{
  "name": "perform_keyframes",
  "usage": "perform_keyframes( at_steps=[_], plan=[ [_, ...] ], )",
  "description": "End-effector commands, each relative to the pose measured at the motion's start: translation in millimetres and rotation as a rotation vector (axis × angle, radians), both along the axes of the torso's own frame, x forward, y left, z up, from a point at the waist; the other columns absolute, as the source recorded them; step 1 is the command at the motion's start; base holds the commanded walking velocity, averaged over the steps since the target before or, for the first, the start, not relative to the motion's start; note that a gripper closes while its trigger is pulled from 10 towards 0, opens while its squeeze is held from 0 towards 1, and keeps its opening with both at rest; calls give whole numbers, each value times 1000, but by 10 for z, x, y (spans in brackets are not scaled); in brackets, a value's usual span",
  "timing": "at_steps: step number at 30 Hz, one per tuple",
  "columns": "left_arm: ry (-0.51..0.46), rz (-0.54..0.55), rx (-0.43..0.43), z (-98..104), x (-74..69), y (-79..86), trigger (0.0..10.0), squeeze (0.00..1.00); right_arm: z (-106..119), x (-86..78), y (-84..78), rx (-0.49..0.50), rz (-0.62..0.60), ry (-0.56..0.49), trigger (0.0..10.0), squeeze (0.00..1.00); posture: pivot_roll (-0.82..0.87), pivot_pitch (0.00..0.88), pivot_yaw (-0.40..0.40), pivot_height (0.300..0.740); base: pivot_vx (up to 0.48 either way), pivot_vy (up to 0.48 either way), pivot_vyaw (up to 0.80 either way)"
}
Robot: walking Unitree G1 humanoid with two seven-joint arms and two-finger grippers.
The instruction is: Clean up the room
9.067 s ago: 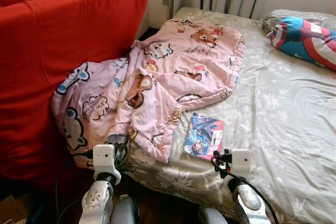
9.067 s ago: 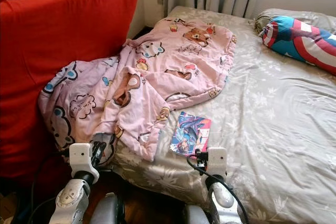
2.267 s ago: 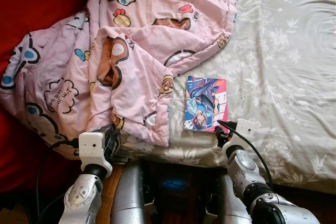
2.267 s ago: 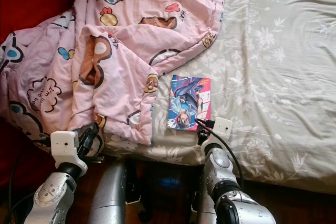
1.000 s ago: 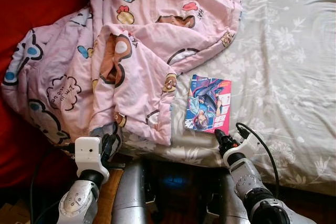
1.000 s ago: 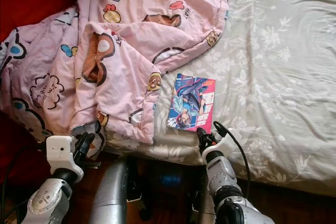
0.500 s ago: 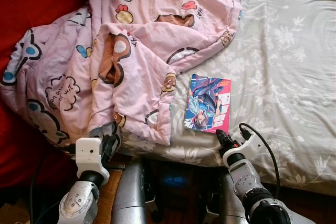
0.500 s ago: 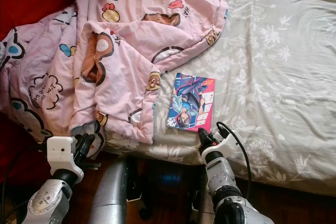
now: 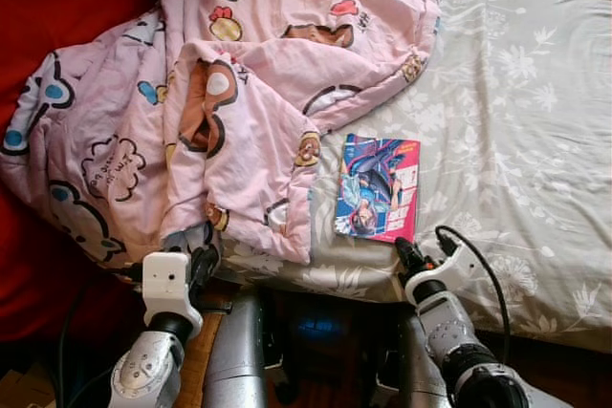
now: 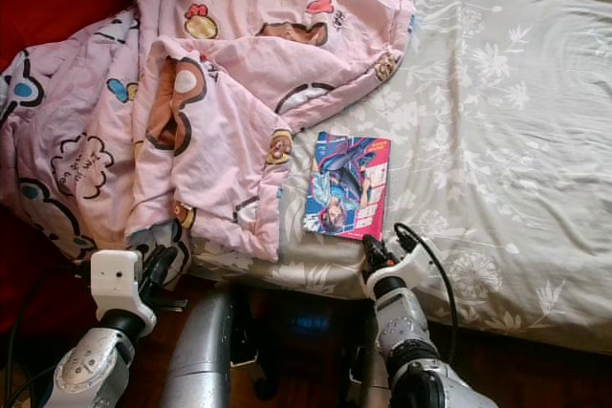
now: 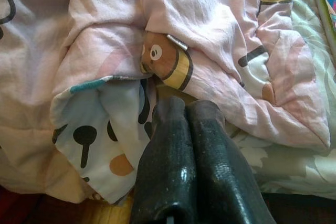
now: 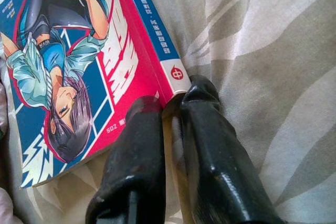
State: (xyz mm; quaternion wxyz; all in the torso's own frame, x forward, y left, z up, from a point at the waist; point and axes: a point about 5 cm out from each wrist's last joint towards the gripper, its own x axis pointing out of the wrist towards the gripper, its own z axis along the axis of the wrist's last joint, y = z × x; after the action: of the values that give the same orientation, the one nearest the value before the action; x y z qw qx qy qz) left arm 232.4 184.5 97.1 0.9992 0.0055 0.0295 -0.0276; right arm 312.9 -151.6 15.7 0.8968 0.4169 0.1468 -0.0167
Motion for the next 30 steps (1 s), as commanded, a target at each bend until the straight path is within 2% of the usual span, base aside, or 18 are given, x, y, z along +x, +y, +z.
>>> perform_keyframes(
  at_steps=[1,6,8,11,17,20,24,25,26,28,30],
  plan=[
    [45,13,8,-90,-49,26,10000,0,-157,-136,91,-13,32,73,0,0,178,388,29,615,0,0,0],
    [43,13,8,-106,-14,26,10000,0,-186,-187,2,-102,-20,68,0,0,165,365,20,615,0,0,0],
    [39,13,7,-113,21,29,10000,0,-196,-233,-64,-176,-53,48,0,0,149,343,11,615,0,0,0],
    [38,13,7,-126,51,29,10000,0,-194,-254,-96,-204,-75,31,0,0,137,328,6,615,0,0,0],
    [34,7,0,-165,159,-5,10000,0,-170,-344,-204,-331,-149,-23,0,0,99,282,-4,615,0,0,0],
    [27,-1,-3,-169,200,-35,10000,0,-149,-382,-198,-388,-144,-60,0,0,91,266,-8,615,0,0,0],
    [17,-15,11,-184,281,-61,10000,0,-169,-418,-167,-335,-166,-60,0,0,71,235,-17,615,0,0,0],
    [17,-14,10,-195,299,-62,10000,0,-210,-444,-197,-255,-232,-21,0,0,66,229,-19,615,0,0,0],
    [17,-14,10,-195,299,-62,10000,0,-210,-444,-197,-255,-232,-21,0,0,66,229,-19,615,0,0,0],
    [16,-14,9,-211,313,-66,10000,0,-280,-498,-249,-165,-320,40,0,0,58,220,-21,615,0,0,0],
    [15,-14,9,-224,329,-74,10000,0,-326,-536,-283,-129,-368,81,0,0,58,216,-22,615,0,0,0]
  ],
)
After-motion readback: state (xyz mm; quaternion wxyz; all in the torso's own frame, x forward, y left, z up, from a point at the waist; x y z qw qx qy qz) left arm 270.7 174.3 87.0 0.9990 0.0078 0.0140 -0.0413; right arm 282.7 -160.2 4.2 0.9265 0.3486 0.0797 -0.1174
